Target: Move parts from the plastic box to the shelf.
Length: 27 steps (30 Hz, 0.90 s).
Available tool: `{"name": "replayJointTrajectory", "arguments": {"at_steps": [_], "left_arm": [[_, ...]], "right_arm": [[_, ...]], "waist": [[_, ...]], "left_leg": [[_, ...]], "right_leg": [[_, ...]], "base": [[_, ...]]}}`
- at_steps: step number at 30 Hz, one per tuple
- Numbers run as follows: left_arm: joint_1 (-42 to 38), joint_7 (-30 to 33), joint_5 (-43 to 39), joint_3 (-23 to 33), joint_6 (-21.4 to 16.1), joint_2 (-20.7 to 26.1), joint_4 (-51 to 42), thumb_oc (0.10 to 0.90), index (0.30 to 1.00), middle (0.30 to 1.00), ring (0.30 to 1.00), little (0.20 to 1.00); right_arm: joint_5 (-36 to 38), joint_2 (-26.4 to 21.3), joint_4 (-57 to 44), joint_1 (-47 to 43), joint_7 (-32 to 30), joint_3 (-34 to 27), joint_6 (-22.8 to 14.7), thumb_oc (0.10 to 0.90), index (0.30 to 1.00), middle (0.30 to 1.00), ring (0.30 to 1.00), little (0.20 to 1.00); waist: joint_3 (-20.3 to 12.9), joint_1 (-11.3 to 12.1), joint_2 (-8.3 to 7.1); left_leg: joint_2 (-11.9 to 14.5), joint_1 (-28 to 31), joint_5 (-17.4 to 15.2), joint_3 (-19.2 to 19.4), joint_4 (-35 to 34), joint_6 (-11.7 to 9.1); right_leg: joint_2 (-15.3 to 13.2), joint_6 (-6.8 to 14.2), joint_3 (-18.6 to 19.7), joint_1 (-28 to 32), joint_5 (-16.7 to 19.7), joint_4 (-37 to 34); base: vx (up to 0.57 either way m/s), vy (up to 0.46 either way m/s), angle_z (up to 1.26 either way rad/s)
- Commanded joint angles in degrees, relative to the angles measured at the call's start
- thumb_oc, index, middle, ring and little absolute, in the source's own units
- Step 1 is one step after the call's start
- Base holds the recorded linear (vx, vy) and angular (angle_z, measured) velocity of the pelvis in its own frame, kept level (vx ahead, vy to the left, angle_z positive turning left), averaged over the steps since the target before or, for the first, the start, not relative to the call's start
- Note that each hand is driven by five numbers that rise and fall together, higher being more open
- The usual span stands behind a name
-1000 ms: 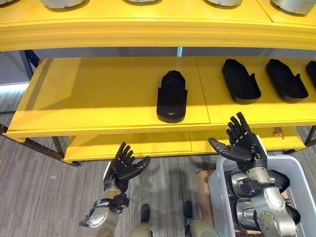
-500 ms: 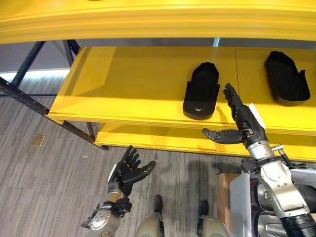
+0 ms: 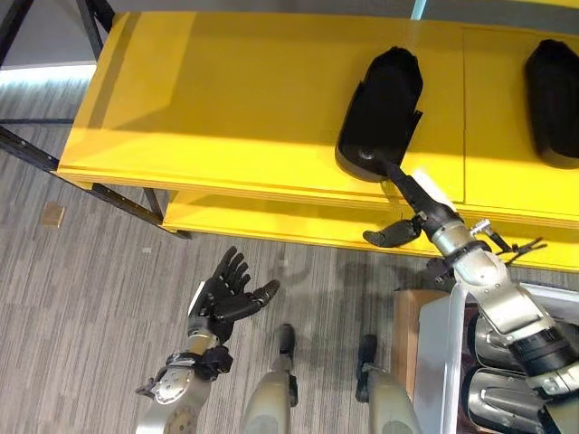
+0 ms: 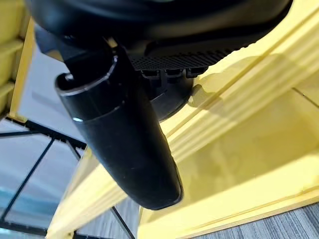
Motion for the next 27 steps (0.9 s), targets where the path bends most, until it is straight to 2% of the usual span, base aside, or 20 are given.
{"name": "replayJointTrajectory", "arguments": {"at_steps": [1,3,4,11,17,27], "left_arm": [[-0.4,0.2,-1.7,1.1,-4.6,3.3,-8.3,0.900,1.000,1.000,1.000,1.000],[-0.8,0.4,-1.7,1.1,-4.7,3.2,-8.1,0.900,1.000,1.000,1.000,1.000],[-1.3,0.9,-1.8,1.4,-4.7,3.0,-7.7,0.900,1.000,1.000,1.000,1.000],[-1.3,2.0,-1.5,2.8,-4.8,2.0,-7.2,0.900,1.000,1.000,1.000,1.000],[-0.9,2.3,-1.3,3.2,-4.7,1.5,-6.9,0.900,1.000,1.000,1.000,1.000],[-0.8,2.9,-1.0,3.5,-4.8,0.8,-6.5,0.900,1.000,1.000,1.000,1.000]], "right_arm": [[-4.2,1.3,-0.6,-10.6,-0.4,3.6,-2.6,0.900,1.000,1.000,1.000,1.000],[-5.6,3.3,0.6,-12.2,-0.1,5.2,-2.1,0.900,1.000,1.000,1.000,1.000],[-7.5,6.0,2.5,-14.1,-0.1,6.5,-1.7,0.900,1.000,1.000,1.000,1.000],[-8.3,10.3,2.7,-13.3,0.1,6.4,-1.4,0.900,1.000,1.000,1.000,1.000],[-11.4,9.8,2.9,-11.4,-0.3,5.1,-0.7,0.900,1.000,1.000,1.000,1.000],[-10.5,11.5,1.4,-8.5,-1.1,2.9,-0.8,0.900,1.000,1.000,1.000,1.000]], "waist": [[-2.7,0.7,-2.52],[-2.5,0.9,-2.67],[-2.4,1.1,-2.89],[-2.2,1.7,-3.24],[-2.2,1.9,-3.51],[-2.1,1.8,-3.68]], "left_leg": [[3.6,-0.5,-5.5,2.7,6.9,-2.0],[3.6,-0.7,-5.6,2.6,7.0,-1.9],[3.5,-1.0,-5.8,2.6,7.2,-1.8],[3.3,-1.2,-6.3,2.0,7.5,-1.5],[3.0,-1.3,-6.6,1.7,7.7,-1.3],[3.0,-1.2,-7.1,1.8,7.9,-1.2]], "right_leg": [[-3.4,1.9,-0.5,3.1,0.4,-4.1],[-3.4,1.9,-0.4,2.9,0.5,-4.1],[-3.5,1.9,-0.5,2.9,0.6,-4.2],[-3.7,2.0,-0.9,3.2,0.4,-4.1],[-3.8,2.1,-1.2,3.4,0.5,-4.1],[-3.9,2.3,-1.0,3.4,0.6,-4.2]], "base": [[0.00,0.000,0.00],[0.00,0.000,0.00],[0.00,0.000,0.00],[0.00,0.000,0.00],[0.00,0.003,0.01],[0.00,0.001,0.00]]}}
